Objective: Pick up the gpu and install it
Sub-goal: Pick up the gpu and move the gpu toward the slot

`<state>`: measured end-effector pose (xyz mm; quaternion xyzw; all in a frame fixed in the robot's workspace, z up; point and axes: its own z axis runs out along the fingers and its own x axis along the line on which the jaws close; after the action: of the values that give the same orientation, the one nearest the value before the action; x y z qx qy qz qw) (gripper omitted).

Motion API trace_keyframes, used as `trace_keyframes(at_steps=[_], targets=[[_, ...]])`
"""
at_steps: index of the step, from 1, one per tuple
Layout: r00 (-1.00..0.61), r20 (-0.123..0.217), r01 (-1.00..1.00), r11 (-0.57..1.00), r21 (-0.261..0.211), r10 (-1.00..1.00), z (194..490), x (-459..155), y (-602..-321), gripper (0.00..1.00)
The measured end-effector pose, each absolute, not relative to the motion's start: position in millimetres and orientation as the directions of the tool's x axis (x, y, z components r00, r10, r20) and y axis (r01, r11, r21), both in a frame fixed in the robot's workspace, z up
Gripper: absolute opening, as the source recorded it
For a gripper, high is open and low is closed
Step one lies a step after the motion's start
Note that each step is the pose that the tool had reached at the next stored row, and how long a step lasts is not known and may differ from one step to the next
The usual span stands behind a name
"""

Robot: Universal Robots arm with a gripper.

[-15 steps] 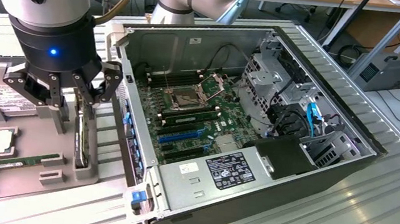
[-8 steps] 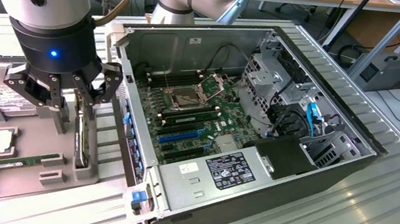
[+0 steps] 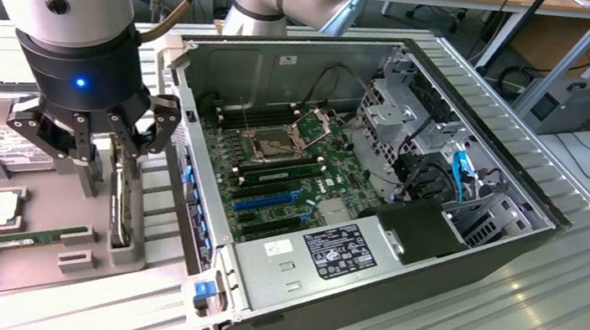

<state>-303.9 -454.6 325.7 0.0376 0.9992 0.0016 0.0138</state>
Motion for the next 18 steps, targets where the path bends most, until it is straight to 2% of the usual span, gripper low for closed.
trace_keyframes(at_steps=[18], targets=[[-0.997,-0.027,0.075,0.997,0.004,0.075,320.2,-303.9,-454.6,0.42]])
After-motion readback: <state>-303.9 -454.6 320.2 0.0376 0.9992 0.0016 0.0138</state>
